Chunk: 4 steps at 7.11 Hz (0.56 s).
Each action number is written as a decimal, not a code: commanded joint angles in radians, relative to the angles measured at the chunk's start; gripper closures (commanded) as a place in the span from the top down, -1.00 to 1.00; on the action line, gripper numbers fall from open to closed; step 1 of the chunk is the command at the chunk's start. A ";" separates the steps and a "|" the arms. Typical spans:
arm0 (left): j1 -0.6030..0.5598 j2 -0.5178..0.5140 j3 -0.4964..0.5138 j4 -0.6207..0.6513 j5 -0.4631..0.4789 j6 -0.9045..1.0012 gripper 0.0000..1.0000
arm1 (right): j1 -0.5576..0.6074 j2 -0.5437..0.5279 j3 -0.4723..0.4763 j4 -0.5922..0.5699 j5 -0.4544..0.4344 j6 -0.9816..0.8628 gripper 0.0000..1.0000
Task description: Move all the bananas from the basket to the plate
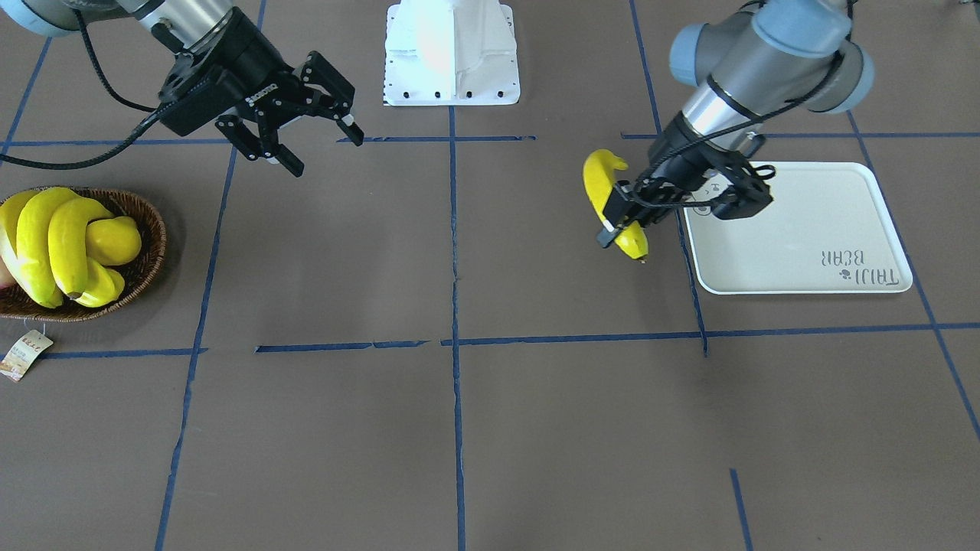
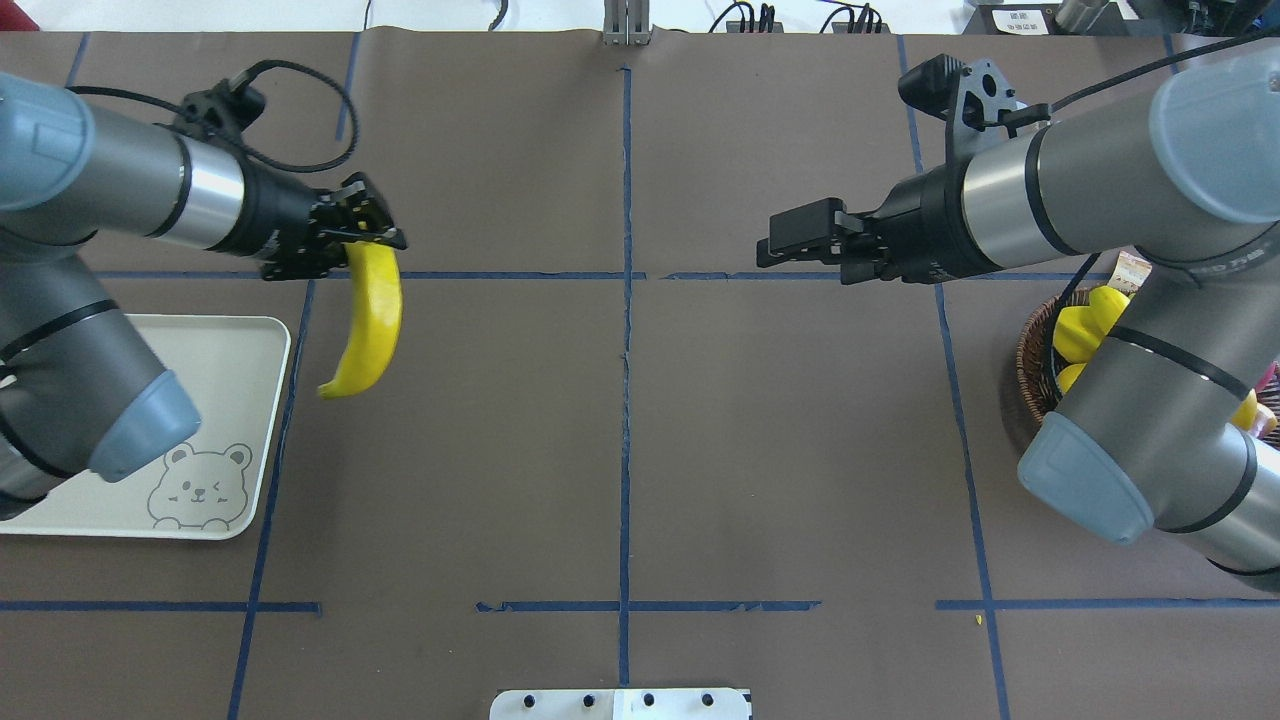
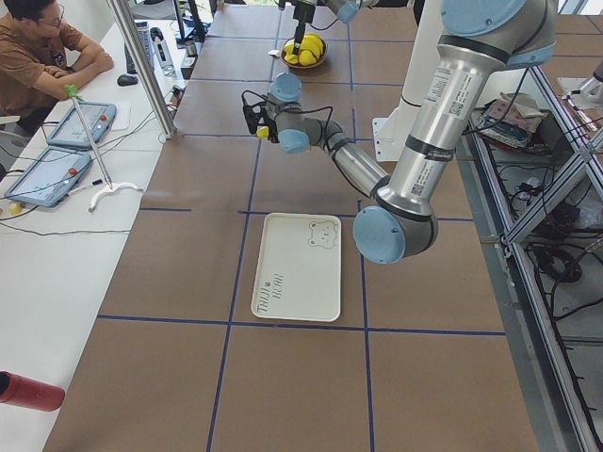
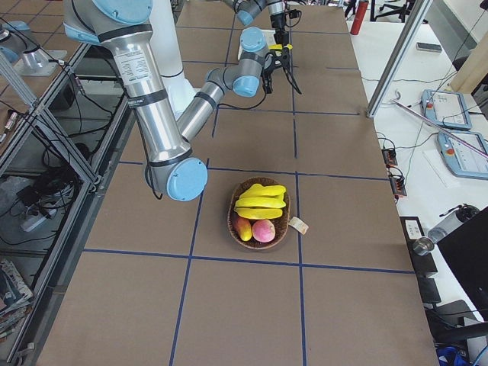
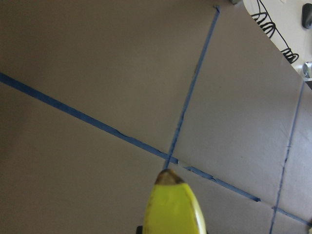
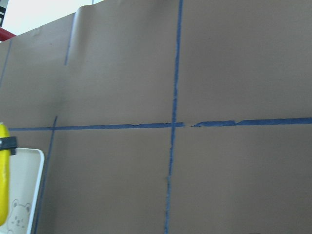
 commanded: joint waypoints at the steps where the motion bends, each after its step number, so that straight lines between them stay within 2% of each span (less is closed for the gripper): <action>1: -0.100 0.247 -0.014 0.001 -0.001 0.270 -1.00 | 0.029 -0.066 -0.004 -0.037 -0.001 -0.076 1.00; 2: -0.123 0.344 -0.014 0.001 0.006 0.385 -1.00 | 0.034 -0.082 -0.005 -0.037 -0.003 -0.078 1.00; 4: -0.151 0.447 0.011 -0.001 0.011 0.518 -1.00 | 0.061 -0.113 -0.005 -0.039 0.002 -0.106 1.00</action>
